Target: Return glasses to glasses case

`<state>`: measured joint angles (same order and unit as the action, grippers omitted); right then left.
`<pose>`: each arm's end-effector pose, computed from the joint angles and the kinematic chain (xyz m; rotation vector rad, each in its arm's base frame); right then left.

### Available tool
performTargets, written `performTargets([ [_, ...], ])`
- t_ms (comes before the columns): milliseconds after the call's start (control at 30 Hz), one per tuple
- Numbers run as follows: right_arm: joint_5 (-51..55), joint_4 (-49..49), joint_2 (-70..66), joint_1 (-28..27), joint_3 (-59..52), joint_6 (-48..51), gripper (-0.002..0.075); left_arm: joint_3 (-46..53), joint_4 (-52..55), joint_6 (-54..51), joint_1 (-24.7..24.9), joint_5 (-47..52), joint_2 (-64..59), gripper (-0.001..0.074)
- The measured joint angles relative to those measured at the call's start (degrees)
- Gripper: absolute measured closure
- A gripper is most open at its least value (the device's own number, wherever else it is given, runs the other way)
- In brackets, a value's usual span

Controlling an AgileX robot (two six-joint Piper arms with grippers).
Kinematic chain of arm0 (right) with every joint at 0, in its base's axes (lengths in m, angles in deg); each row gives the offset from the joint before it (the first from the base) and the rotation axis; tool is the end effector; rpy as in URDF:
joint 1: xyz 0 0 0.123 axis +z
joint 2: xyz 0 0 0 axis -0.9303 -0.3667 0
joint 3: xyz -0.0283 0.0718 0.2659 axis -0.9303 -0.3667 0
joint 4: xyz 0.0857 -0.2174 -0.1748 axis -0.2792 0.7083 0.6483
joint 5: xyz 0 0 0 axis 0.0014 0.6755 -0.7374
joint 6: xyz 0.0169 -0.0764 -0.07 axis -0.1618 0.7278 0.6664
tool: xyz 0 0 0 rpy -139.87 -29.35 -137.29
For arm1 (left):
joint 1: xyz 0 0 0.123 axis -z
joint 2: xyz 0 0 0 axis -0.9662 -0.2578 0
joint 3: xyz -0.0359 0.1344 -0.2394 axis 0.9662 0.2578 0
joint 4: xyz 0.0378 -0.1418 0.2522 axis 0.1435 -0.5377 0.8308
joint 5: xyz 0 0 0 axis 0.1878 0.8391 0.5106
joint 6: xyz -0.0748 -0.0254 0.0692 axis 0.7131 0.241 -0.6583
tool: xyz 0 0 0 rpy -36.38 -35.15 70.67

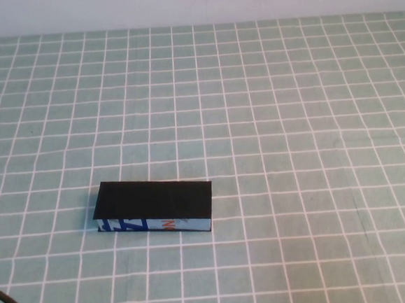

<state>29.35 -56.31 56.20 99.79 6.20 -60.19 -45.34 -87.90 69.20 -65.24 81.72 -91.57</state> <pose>0.0958 0.0343 0.3102 -0.4251 1.7395 0.1515 0.1429 -0.0423 0.3098 0.1838 1.8368 -0.3396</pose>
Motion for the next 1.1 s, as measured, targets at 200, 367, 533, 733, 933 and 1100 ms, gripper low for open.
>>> performTargets([
  [200,-2.4,0.91,6.6,0.0,-5.03,-0.13,0.0737,0.0,0.0,0.05,0.0,0.0,0.0,0.0733],
  [367,-2.4,1.03,7.2,0.0,-5.16,-0.13,0.0737,0.0,0.0,0.14,0.0,0.0,0.0,0.0734],
  [533,-2.4,1.03,7.2,0.0,-5.25,-0.13,0.0737,0.0,0.0,0.14,0.0,0.0,0.0,0.0733],
  [733,-2.4,1.03,7.2,0.0,-5.25,-0.13,0.0737,0.0,0.0,0.14,0.0,0.03,0.0,0.0733],
  [933,-2.4,1.14,7.2,0.0,-5.25,-0.13,0.0737,0.11,0.0,0.14,0.0,0.03,0.0,0.0733],
  [1100,-2.4,1.14,7.2,0.0,-5.25,-0.13,0.0737,2.25,0.13,0.14,0.0,-0.37,0.88,0.0734],
])
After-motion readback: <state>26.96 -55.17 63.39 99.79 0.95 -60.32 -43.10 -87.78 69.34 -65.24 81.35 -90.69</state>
